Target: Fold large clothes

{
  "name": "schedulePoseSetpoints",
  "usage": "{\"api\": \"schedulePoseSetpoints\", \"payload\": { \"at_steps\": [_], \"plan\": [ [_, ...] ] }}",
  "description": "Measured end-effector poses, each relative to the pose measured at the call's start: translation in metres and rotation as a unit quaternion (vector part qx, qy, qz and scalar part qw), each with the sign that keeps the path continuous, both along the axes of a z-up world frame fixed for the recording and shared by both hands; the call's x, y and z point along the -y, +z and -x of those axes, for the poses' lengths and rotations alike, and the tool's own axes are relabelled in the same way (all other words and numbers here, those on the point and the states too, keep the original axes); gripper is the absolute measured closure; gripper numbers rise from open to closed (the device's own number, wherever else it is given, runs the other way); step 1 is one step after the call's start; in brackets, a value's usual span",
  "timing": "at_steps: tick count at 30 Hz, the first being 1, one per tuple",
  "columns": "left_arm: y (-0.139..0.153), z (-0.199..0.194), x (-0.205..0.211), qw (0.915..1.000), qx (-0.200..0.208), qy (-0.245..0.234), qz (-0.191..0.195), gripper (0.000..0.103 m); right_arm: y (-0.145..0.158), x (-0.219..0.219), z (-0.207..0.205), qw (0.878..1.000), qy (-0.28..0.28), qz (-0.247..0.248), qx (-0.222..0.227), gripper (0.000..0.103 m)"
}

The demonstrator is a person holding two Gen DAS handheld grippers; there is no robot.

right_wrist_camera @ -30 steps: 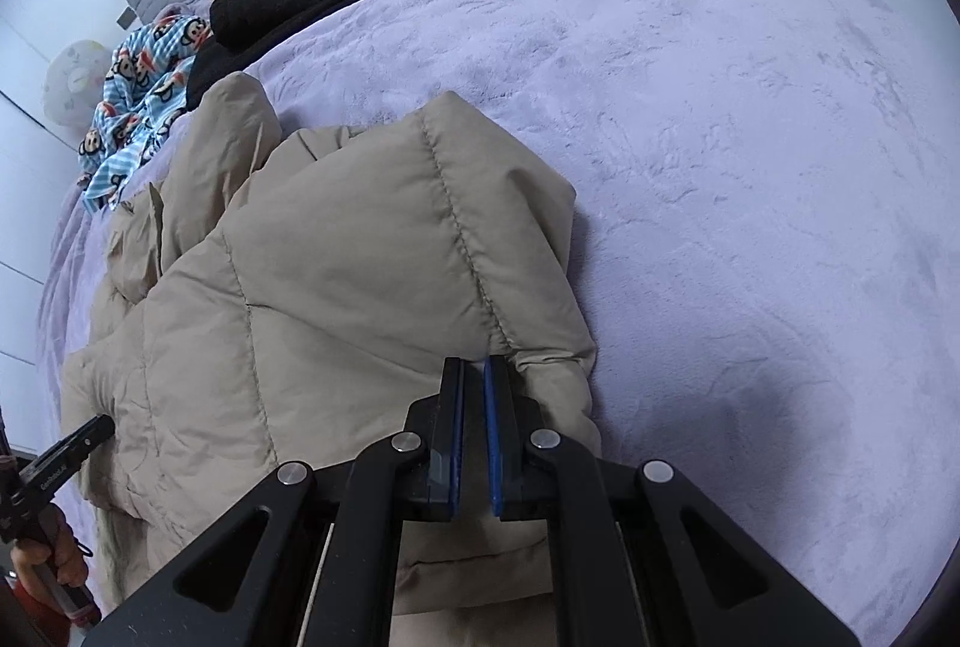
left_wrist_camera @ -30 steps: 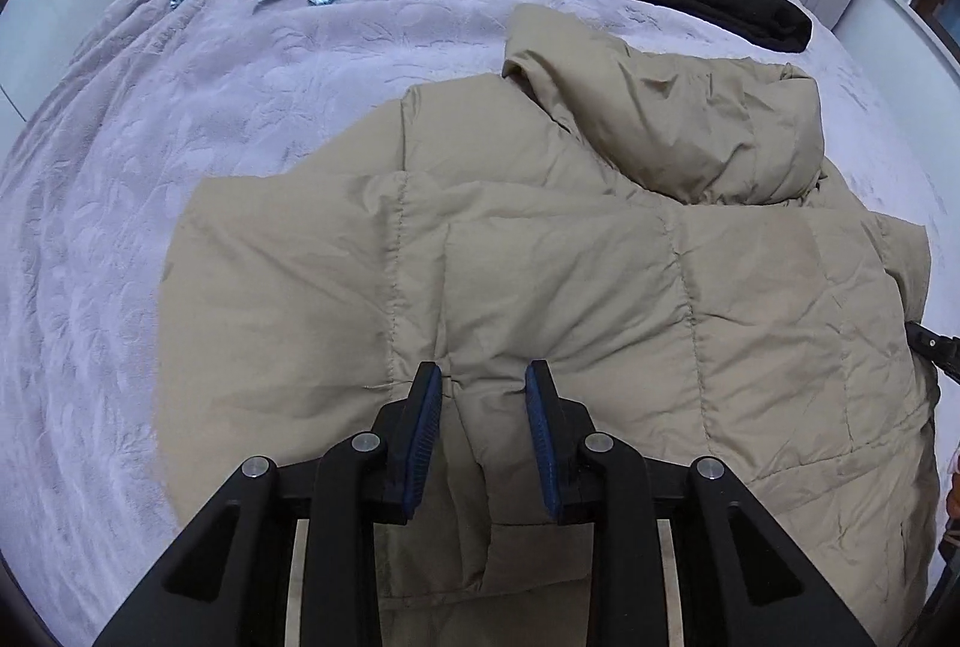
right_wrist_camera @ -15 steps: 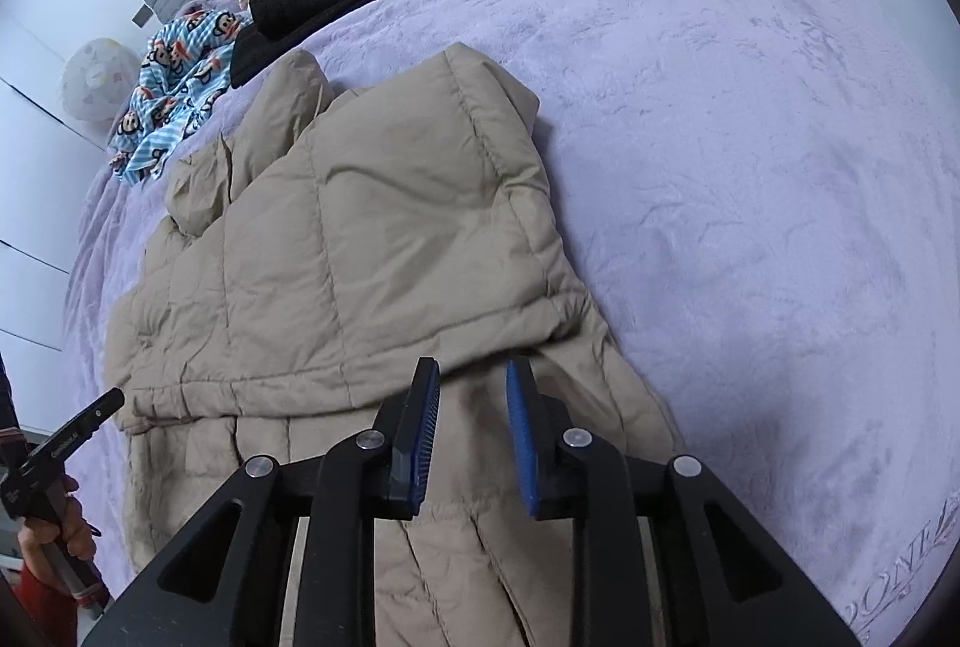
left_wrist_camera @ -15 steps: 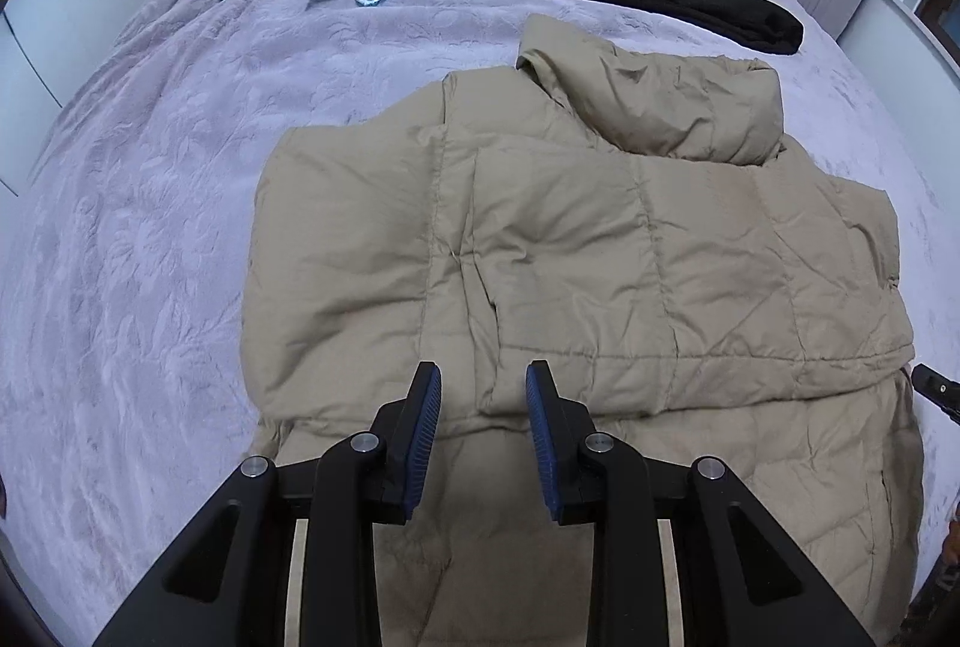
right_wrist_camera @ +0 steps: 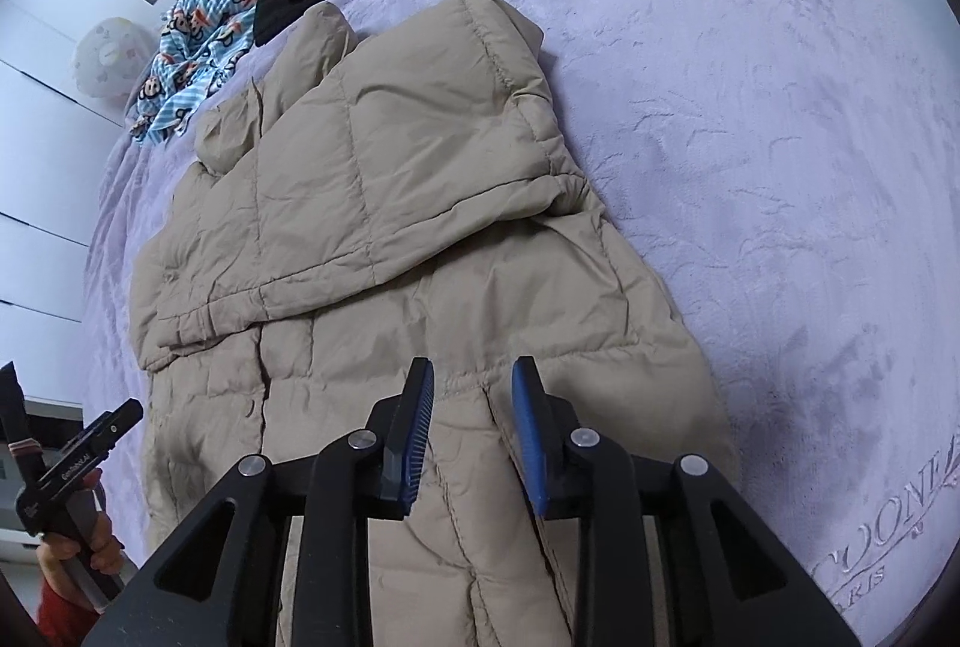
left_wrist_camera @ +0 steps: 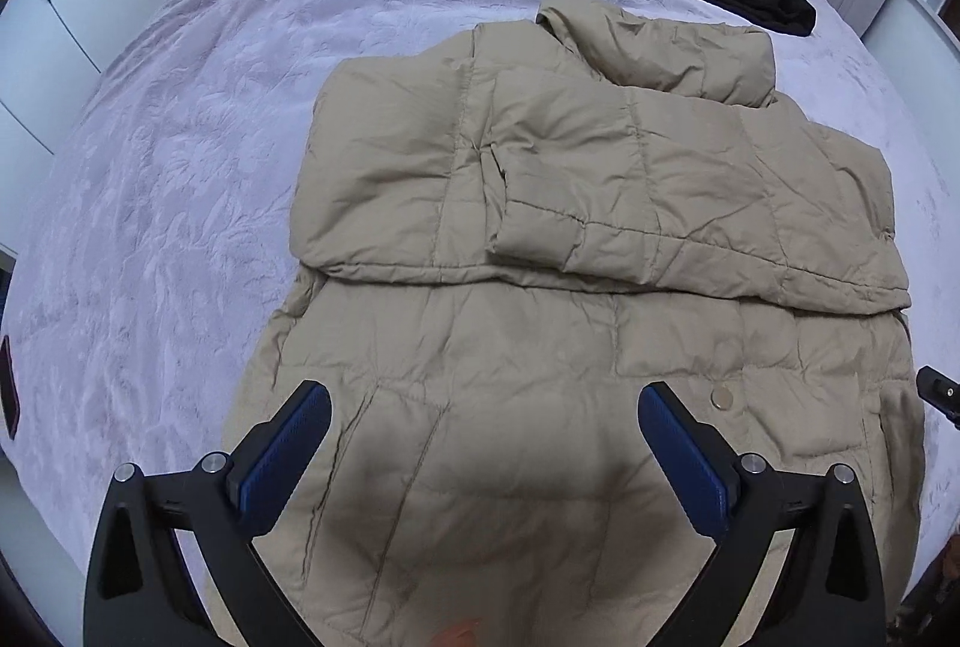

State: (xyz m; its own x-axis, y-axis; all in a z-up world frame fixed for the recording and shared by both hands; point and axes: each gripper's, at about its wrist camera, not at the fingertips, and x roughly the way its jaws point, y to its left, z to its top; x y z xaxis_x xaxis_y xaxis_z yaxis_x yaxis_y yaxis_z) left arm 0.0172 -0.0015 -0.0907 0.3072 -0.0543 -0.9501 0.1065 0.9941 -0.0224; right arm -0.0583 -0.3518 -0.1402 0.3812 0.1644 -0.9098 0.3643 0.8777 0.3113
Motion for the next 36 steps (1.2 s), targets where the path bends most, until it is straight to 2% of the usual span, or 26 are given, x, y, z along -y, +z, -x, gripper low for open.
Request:
{"api": "schedulePoseSetpoints", "payload": {
  "at_steps": [4, 8, 12, 17, 22, 23, 24, 27, 36],
  "plan": [
    [0.004, 0.015, -0.002, 0.9998, -0.015, 0.011, 0.000, 0.001, 0.002, -0.006, 0.010, 1.000, 0.010, -0.005, -0.013, 0.055],
    [0.011, 0.033, -0.004, 0.9997, -0.019, 0.005, -0.015, 0.001, 0.005, -0.013, 0.026, 1.000, 0.003, -0.009, -0.019, 0.033],
    [0.016, 0.046, -0.016, 0.9994, -0.033, 0.002, -0.004, 0.001, 0.007, -0.025, 0.042, 0.999, -0.013, -0.030, -0.022, 0.024],
    [0.018, 0.062, -0.037, 0.9988, -0.049, -0.010, 0.002, 0.001, 0.011, -0.050, 0.060, 0.999, -0.031, -0.036, -0.024, 0.024],
    [0.024, 0.079, -0.059, 0.9982, -0.051, -0.033, 0.001, 0.001, 0.016, -0.081, 0.080, 0.996, -0.052, -0.067, -0.023, 0.021],
    [0.025, 0.082, -0.064, 0.9979, -0.052, -0.038, 0.001, 0.001, 0.017, -0.087, 0.084, 0.996, -0.055, -0.070, -0.020, 0.020],
    [0.025, 0.085, -0.068, 0.9976, -0.052, -0.044, 0.001, 0.001, 0.019, -0.095, 0.088, 0.995, -0.058, -0.074, -0.016, 0.014],
    [0.025, 0.095, -0.078, 0.9969, -0.051, -0.060, -0.003, 0.001, 0.024, -0.114, 0.100, 0.994, -0.068, -0.084, -0.001, 0.013],
    [0.028, 0.115, -0.090, 0.9952, -0.059, -0.079, 0.000, 0.001, 0.030, -0.148, 0.131, 0.992, -0.080, -0.093, -0.005, 0.012]
  ]
}}
